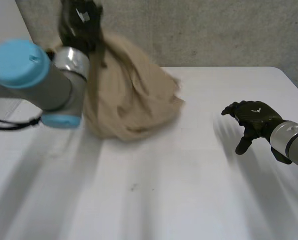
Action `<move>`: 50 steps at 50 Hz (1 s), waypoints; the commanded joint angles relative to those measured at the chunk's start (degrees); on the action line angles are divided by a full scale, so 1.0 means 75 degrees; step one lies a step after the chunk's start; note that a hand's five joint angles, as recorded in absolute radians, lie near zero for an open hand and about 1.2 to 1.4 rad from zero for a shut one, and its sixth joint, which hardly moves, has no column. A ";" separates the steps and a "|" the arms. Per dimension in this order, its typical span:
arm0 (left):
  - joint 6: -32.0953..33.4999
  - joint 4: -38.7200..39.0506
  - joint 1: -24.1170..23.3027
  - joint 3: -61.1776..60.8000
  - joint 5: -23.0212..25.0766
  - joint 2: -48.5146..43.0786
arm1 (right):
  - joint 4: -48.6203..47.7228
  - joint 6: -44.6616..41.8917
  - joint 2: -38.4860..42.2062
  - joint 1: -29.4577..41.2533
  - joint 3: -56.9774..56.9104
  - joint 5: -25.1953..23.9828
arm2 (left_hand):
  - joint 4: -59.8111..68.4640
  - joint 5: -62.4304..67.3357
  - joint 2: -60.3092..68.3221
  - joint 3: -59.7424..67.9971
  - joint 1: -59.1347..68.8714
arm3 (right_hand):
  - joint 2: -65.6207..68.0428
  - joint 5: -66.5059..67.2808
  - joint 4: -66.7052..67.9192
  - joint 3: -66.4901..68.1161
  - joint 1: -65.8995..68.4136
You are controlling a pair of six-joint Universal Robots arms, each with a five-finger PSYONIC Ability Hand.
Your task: Fold the shorts.
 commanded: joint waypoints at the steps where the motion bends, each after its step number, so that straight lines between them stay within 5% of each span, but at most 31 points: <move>1: -0.0736 0.1239 -0.0438 0.0112 0.0562 0.1101 | -0.0033 0.0019 -0.0104 -0.0156 -0.0006 0.0011 | 0.1500 0.2090 0.1523 0.1655 0.2071 | -0.0226 -0.0373 -0.0324 -0.0135 -0.0103; 13: -0.1041 0.0680 -0.2734 0.0150 0.2823 -0.0865 | -0.0056 0.0113 -0.0385 -0.0613 0.0017 -0.0001 | 0.1500 0.2090 0.1523 0.1655 0.2071 | -0.0271 -0.0418 -0.0369 -0.0180 -0.0148; 20: -0.0971 -0.0270 -0.3052 -0.0729 0.3024 -0.1828 | -0.0056 0.0113 -0.0596 -0.0812 0.0064 -0.0059 | 0.1500 0.2090 0.1523 0.1655 0.2071 | -0.0316 -0.0463 -0.0414 -0.0225 -0.0193; 23: -0.0808 -0.0775 -0.3099 -0.1198 0.3024 -0.1934 | -0.0056 0.0113 -0.0678 -0.0941 0.0052 -0.0083 | -0.5675 -0.5086 -0.5653 -0.5521 -0.5104 | -0.0316 -0.0463 -0.0414 -0.0225 -0.0193; 25: -0.0551 -0.0997 -0.3110 -0.1456 0.3036 -0.1888 | -0.0056 0.0125 -0.0725 -0.1011 0.0029 -0.0083 | -0.7776 -0.7186 -0.7753 -0.7622 -0.7205 | -0.0316 -0.0463 -0.0414 -0.0225 -0.0193; 39: -0.0677 -0.1139 -0.3146 -0.2254 0.2977 0.0209 | -0.0045 0.0125 -0.0760 -0.1093 0.0052 -0.0083 | -0.7715 -0.7125 -0.7692 -0.7560 -0.7144 | -0.0316 -0.0463 -0.0414 -0.0225 -0.0193; 50: -0.3427 -0.1116 -0.3052 -0.2547 0.2977 0.1802 | 0.0014 0.0160 -0.1053 -0.1000 0.0099 -0.0047 | -0.7737 -0.7147 -0.7715 -0.7583 -0.7166 | -0.0316 -0.0463 -0.0414 -0.0225 -0.0193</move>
